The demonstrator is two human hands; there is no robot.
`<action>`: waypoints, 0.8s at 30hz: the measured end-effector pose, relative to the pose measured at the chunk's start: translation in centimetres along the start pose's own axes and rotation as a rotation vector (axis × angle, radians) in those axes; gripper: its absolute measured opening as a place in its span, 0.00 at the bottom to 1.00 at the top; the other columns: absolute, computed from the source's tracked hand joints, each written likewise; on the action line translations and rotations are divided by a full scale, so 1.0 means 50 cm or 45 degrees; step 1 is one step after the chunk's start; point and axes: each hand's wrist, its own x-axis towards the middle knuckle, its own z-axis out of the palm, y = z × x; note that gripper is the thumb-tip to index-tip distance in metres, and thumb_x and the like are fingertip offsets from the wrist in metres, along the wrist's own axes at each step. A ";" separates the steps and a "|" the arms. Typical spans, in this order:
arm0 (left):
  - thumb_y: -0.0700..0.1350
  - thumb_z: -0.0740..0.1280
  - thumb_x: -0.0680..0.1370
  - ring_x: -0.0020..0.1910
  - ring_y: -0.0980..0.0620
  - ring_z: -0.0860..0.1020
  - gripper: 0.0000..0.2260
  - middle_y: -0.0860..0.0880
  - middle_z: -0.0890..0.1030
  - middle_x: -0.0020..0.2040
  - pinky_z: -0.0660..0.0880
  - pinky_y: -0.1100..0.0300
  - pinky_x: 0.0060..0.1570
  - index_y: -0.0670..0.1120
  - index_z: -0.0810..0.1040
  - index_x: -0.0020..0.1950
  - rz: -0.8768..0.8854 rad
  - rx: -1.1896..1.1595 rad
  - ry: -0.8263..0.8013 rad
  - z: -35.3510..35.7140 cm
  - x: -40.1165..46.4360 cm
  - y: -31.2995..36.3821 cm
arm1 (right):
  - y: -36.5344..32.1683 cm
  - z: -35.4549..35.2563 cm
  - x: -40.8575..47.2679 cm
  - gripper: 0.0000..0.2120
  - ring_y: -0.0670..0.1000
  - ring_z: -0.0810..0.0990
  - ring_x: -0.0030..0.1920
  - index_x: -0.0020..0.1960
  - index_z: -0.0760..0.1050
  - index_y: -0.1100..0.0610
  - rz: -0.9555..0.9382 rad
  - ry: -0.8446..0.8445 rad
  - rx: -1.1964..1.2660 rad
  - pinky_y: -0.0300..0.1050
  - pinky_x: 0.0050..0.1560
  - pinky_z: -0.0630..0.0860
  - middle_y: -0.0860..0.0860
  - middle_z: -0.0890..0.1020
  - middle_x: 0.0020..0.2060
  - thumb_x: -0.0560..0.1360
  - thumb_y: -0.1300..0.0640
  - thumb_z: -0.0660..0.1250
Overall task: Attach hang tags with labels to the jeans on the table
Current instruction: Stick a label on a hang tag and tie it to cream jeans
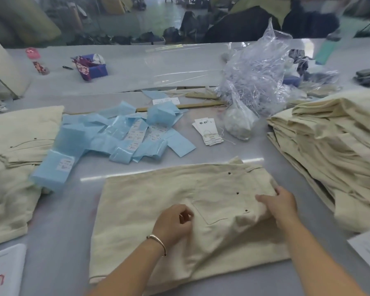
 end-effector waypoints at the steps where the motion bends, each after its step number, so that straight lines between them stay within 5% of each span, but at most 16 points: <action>1: 0.39 0.70 0.71 0.36 0.58 0.75 0.07 0.55 0.78 0.37 0.71 0.69 0.41 0.50 0.81 0.44 -0.052 -0.096 -0.022 0.012 0.008 0.019 | -0.007 0.002 -0.005 0.22 0.55 0.78 0.47 0.59 0.77 0.61 -0.119 -0.007 -0.013 0.51 0.51 0.76 0.58 0.82 0.52 0.66 0.63 0.76; 5: 0.44 0.68 0.78 0.30 0.53 0.78 0.07 0.48 0.81 0.36 0.75 0.59 0.35 0.47 0.79 0.40 -0.221 -0.514 -0.065 0.047 0.049 0.091 | -0.025 0.039 -0.058 0.20 0.53 0.77 0.47 0.55 0.80 0.59 -0.637 -0.111 -0.199 0.41 0.46 0.69 0.54 0.81 0.49 0.63 0.66 0.74; 7: 0.47 0.66 0.80 0.31 0.53 0.80 0.10 0.48 0.81 0.36 0.76 0.60 0.32 0.44 0.78 0.41 -0.305 -0.788 -0.110 0.054 0.067 0.126 | -0.018 0.059 -0.089 0.17 0.53 0.79 0.49 0.50 0.82 0.55 -0.761 -0.234 -0.249 0.45 0.50 0.73 0.50 0.82 0.47 0.62 0.64 0.74; 10: 0.44 0.68 0.78 0.31 0.52 0.76 0.11 0.46 0.74 0.31 0.77 0.60 0.32 0.41 0.74 0.39 -0.357 -0.918 -0.068 0.074 0.086 0.158 | 0.002 0.069 -0.111 0.09 0.51 0.78 0.48 0.45 0.82 0.51 -0.797 -0.337 -0.262 0.50 0.51 0.74 0.45 0.80 0.43 0.64 0.54 0.72; 15: 0.35 0.64 0.79 0.36 0.47 0.77 0.06 0.42 0.78 0.37 0.79 0.57 0.38 0.36 0.78 0.43 -0.344 -1.066 -0.017 0.111 0.097 0.180 | 0.019 0.032 -0.079 0.08 0.46 0.74 0.35 0.41 0.76 0.50 -0.579 -0.330 0.099 0.40 0.38 0.70 0.44 0.75 0.33 0.70 0.50 0.74; 17: 0.37 0.64 0.80 0.38 0.46 0.80 0.07 0.41 0.82 0.41 0.80 0.56 0.41 0.37 0.81 0.46 -0.345 -1.212 -0.053 0.117 0.098 0.188 | 0.015 0.012 -0.062 0.14 0.45 0.74 0.37 0.50 0.75 0.49 -0.561 -0.302 -0.021 0.37 0.38 0.72 0.46 0.74 0.37 0.68 0.52 0.75; 20: 0.38 0.64 0.80 0.41 0.48 0.82 0.08 0.42 0.84 0.46 0.80 0.57 0.42 0.39 0.82 0.52 -0.341 -1.330 -0.126 0.127 0.100 0.198 | 0.001 -0.005 -0.039 0.29 0.48 0.72 0.51 0.65 0.72 0.47 -0.744 -0.263 -0.291 0.45 0.54 0.73 0.47 0.72 0.50 0.66 0.57 0.72; 24: 0.38 0.64 0.79 0.45 0.47 0.82 0.09 0.42 0.84 0.49 0.80 0.55 0.45 0.40 0.81 0.56 -0.331 -1.463 -0.175 0.132 0.103 0.202 | -0.028 -0.013 -0.023 0.29 0.52 0.66 0.62 0.64 0.76 0.43 -0.980 -0.231 -0.276 0.50 0.64 0.67 0.49 0.69 0.64 0.67 0.63 0.72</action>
